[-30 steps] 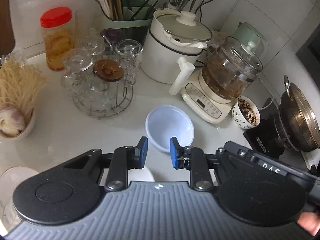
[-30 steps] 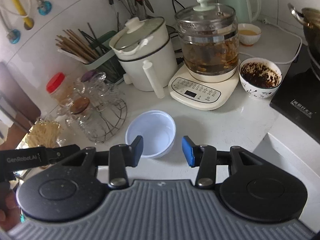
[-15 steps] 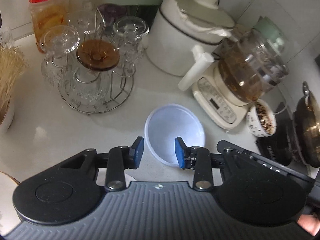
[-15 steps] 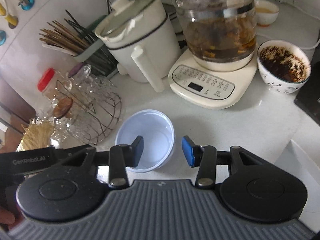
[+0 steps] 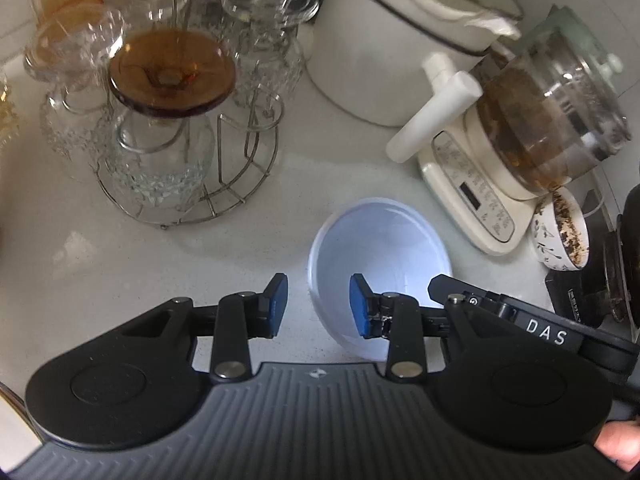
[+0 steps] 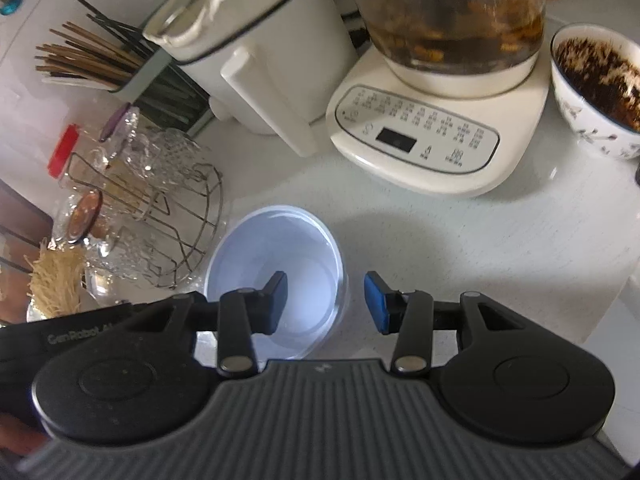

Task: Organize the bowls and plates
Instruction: 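Move both grippers to the other white plastic bowl, then close the left gripper on the plastic bowl rim while the right gripper grips it too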

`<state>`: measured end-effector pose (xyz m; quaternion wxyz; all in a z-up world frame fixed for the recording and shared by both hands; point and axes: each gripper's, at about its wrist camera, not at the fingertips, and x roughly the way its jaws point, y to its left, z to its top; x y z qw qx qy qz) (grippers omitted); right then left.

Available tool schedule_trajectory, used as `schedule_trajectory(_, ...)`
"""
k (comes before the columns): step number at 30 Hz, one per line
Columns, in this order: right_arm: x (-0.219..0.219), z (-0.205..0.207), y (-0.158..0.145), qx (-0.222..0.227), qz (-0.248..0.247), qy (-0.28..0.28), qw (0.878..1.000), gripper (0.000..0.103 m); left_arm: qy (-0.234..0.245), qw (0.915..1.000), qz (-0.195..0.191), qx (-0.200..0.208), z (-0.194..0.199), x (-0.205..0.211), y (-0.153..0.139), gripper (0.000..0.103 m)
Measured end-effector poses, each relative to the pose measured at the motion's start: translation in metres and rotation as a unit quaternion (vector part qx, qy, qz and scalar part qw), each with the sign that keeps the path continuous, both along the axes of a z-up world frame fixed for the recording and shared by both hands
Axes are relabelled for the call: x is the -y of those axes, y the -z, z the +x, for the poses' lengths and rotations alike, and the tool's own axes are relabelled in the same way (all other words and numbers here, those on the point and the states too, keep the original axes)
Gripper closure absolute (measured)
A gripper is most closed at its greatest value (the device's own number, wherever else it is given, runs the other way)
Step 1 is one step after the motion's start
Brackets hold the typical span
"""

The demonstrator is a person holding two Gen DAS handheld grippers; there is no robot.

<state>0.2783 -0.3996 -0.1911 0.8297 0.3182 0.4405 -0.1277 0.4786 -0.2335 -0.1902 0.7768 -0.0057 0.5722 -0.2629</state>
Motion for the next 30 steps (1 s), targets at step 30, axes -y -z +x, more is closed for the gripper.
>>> schedule_trajectory(30,-0.011,-0.017,-0.016,0.001,0.026,-0.007,1.0,0.089,0.008,0.9994,-0.032,-0.004,-0.012,-0.01,-0.022,0.093)
